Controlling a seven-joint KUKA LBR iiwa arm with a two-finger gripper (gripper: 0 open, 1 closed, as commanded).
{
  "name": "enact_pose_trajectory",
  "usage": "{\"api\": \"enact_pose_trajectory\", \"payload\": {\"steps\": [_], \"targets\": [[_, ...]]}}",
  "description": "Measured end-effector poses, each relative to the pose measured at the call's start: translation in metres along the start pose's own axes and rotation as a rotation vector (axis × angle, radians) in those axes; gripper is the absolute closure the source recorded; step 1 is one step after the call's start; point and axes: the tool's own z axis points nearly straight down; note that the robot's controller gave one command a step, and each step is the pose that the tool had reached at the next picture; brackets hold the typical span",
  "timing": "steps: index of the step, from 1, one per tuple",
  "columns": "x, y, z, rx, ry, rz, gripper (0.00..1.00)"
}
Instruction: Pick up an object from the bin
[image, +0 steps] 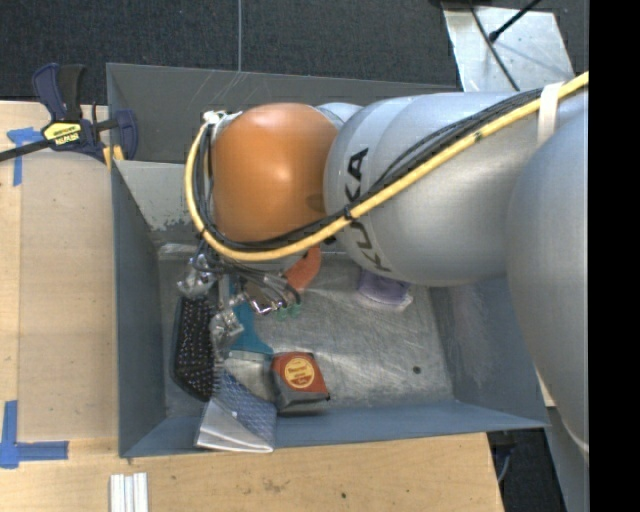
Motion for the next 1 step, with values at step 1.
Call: {"api": "enact_pose_trajectory", "payload": {"steps": [1], "targets": [[-0.0184,-0.0066,-0.0283,0.000,-0.017,0.011,1.00]]}}
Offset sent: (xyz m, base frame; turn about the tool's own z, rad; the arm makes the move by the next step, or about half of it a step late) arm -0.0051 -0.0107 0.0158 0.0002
